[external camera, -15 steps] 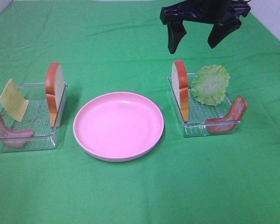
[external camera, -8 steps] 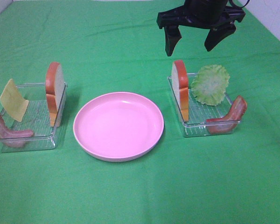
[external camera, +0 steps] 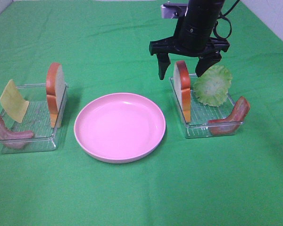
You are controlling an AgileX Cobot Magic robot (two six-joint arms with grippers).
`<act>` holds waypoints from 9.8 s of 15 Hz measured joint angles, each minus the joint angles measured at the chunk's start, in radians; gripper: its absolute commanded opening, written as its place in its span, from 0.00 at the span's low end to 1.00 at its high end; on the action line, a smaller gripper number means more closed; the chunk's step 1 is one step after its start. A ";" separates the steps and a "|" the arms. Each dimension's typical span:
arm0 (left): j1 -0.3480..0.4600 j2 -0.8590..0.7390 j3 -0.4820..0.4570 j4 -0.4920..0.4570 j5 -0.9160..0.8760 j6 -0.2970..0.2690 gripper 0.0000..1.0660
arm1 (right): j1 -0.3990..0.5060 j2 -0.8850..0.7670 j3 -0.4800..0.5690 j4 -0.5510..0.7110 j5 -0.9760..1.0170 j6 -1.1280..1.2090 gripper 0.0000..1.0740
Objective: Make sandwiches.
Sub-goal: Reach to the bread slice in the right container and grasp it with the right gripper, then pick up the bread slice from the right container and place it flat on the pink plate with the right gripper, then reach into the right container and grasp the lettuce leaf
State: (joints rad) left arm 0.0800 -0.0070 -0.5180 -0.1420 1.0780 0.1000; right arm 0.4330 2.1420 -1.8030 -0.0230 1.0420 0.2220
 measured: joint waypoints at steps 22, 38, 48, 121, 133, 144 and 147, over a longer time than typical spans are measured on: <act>0.000 0.000 0.000 0.000 0.000 0.000 0.94 | 0.000 0.050 -0.001 -0.024 0.000 0.007 0.26; 0.000 0.000 0.000 0.000 0.000 0.000 0.94 | 0.000 0.000 -0.257 -0.005 0.169 -0.052 0.18; 0.000 0.000 0.000 0.000 0.000 0.000 0.94 | 0.046 -0.065 -0.260 0.429 0.177 -0.163 0.18; 0.000 0.000 0.000 0.000 0.000 0.000 0.94 | -0.210 -0.108 -0.164 -0.020 0.176 -0.181 0.78; 0.000 0.000 0.000 0.000 0.000 0.000 0.94 | -0.303 -0.021 -0.105 0.046 0.175 -0.210 0.78; 0.000 0.000 0.000 0.000 0.000 0.000 0.94 | -0.303 0.114 -0.105 0.046 0.035 -0.212 0.76; 0.000 0.000 0.000 0.000 0.000 0.000 0.94 | -0.303 0.140 -0.104 0.046 0.021 -0.222 0.66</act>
State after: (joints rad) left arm 0.0800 -0.0070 -0.5180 -0.1420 1.0780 0.1000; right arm 0.1300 2.2820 -1.9070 0.0230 1.0630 0.0000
